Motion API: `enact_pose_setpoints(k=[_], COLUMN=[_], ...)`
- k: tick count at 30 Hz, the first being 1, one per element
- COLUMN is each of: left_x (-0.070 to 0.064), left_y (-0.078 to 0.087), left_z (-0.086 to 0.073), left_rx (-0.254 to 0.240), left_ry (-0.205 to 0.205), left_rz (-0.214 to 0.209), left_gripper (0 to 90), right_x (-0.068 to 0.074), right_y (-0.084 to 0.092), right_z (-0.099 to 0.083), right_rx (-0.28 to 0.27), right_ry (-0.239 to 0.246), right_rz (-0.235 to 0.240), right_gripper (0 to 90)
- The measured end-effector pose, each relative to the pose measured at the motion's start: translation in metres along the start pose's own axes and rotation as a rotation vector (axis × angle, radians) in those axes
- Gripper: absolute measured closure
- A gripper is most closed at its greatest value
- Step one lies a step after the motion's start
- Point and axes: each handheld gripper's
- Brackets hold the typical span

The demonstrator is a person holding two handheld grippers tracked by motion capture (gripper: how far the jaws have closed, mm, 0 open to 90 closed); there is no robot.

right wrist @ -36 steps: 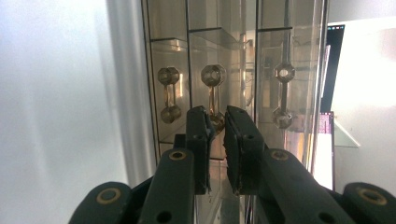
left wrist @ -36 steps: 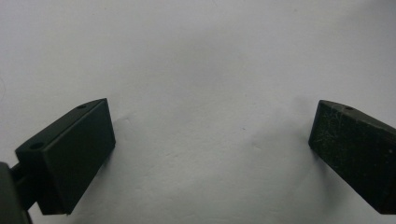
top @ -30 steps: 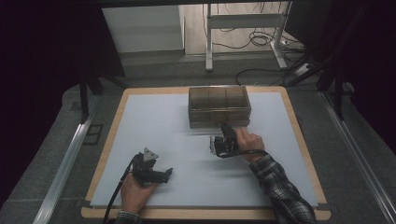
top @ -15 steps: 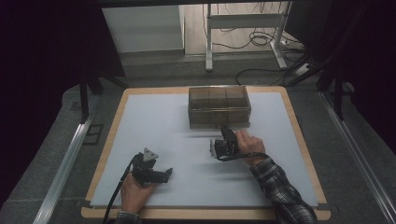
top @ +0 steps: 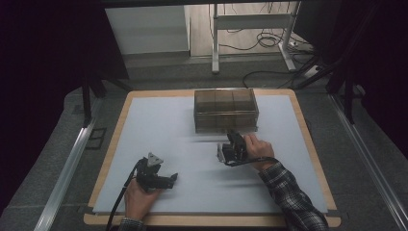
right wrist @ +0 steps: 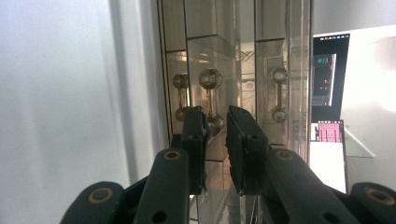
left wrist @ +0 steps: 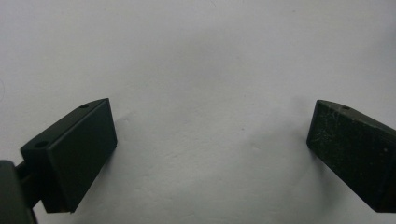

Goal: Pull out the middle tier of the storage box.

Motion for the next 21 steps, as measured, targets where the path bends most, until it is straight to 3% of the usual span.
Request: enact_pose_setpoints(k=[6, 13, 21], left_x=[0.000, 0.000, 0.000], left_y=[0.000, 0.000, 0.000], left_z=[0.000, 0.000, 0.000], left_rx=[-0.002, -0.004, -0.005], left_ry=[0.004, 0.007, 0.009], left_rz=[0.000, 0.001, 0.001], left_gripper=[1.1, 1.0, 0.8], right_x=[-0.003, -0.009, -0.023], right_y=[0.003, 0.005, 0.007], right_z=[0.001, -0.001, -0.004], right_rx=[-0.012, -0.014, -0.048], right_ry=[-0.009, -0.056, -0.164], right_rz=[0.025, 0.063, 0.131], right_gripper=[75.4, 74.3, 72.3])
Point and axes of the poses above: each handheld gripper's, and its own axes: y roughly backward along the jaws, z roughly out of its top, x roughly to its left, and after that the axes turned 11 degrees about -x, right-handed
